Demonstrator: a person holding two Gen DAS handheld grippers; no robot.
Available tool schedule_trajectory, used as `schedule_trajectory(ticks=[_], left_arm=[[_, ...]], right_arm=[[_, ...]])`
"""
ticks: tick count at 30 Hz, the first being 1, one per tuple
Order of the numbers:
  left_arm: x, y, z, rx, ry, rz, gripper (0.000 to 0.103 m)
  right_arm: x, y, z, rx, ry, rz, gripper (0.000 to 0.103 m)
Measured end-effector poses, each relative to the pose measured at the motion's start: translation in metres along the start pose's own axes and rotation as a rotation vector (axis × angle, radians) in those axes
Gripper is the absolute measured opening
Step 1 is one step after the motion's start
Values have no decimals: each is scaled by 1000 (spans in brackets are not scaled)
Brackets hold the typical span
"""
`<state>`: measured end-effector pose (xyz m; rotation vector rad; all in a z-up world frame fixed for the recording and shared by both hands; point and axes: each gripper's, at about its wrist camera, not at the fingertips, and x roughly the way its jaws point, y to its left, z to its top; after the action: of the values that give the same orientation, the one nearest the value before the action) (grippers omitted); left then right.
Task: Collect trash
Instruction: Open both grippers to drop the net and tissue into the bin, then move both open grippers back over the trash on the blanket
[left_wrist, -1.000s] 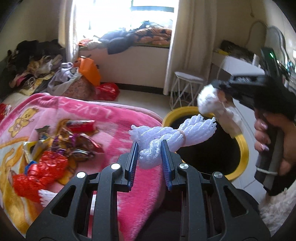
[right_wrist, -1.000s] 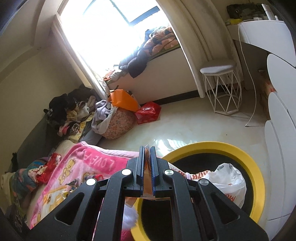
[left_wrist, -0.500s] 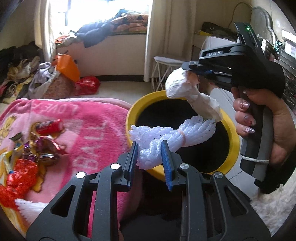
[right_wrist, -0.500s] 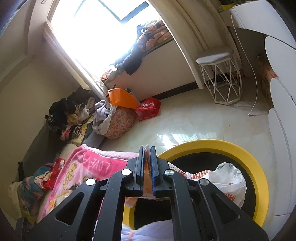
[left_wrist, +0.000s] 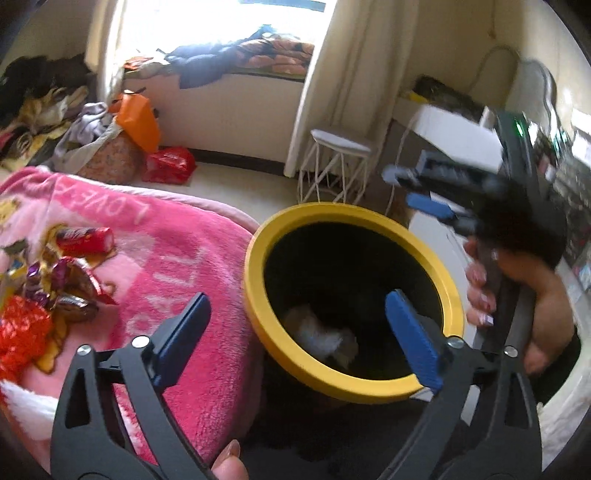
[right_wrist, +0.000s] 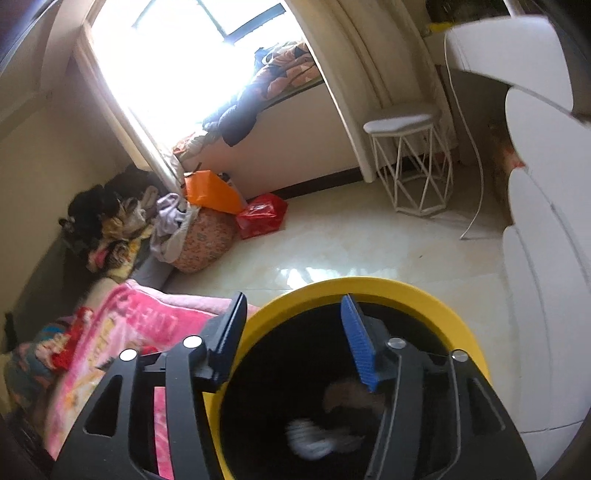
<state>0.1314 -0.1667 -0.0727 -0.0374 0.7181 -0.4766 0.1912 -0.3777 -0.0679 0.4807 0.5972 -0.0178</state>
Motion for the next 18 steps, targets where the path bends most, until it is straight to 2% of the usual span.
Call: schedule_trajectory(ticks=[3, 6, 18], left_arm=[[-6, 10, 1, -40, -21, 22, 92], [-14, 21, 2, -69, -41, 49, 92], [-52, 56, 5, -131, -125, 119, 92]], right_arm=[[-6, 5, -6, -47, -11, -28, 64], [-11, 14, -10, -95, -23, -39, 67], [-22, 59, -19, -206, -33, 29, 74]])
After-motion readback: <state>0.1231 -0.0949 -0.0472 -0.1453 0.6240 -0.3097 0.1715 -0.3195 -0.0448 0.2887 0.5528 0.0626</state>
